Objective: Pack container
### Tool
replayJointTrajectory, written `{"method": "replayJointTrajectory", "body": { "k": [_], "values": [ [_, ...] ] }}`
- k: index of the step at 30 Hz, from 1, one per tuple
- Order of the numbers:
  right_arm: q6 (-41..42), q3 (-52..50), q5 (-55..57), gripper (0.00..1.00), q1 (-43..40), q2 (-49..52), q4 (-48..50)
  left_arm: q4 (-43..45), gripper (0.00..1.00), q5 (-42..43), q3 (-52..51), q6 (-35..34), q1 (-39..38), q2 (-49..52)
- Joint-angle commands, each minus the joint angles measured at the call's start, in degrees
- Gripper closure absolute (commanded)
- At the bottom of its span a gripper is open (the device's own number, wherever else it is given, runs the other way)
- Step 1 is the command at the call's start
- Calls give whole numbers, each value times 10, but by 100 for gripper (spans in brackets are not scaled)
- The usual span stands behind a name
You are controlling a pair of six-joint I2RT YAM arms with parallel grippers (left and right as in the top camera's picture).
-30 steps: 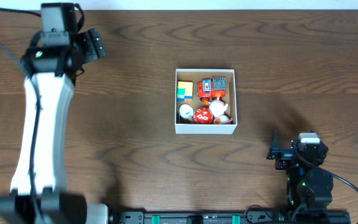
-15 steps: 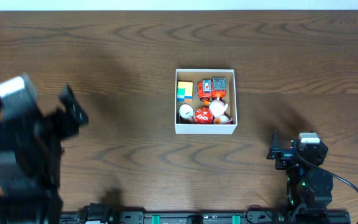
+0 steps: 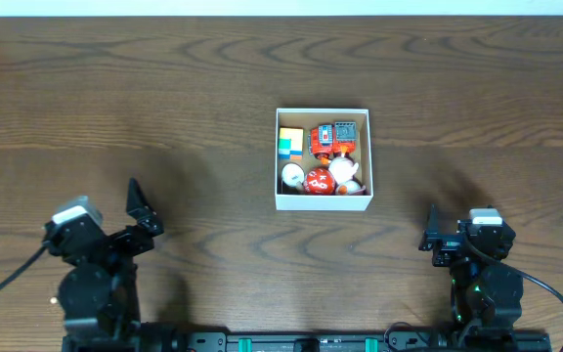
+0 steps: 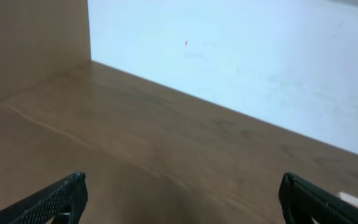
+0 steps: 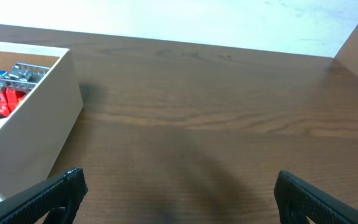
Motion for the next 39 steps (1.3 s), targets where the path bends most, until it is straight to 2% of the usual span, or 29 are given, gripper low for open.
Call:
{"method": "replayJointTrajectory", "body": {
  "k": [1, 8, 14, 23, 39],
  "values": [
    [-7, -3, 1, 1, 4, -6, -1, 49, 2, -3, -60, -5, 3, -26],
    [-7, -3, 1, 1, 4, -6, -1, 171, 2, -3, -169, -5, 3, -54],
    [-7, -3, 1, 1, 4, -6, -1, 218, 2, -3, -222, -5, 3, -87],
    [-7, -3, 1, 1, 4, -6, -1, 219, 2, 0, -259, -5, 3, -126],
    [-7, -3, 1, 1, 4, -6, -1, 140, 2, 109, -273, -5, 3, -141]
  ]
}}
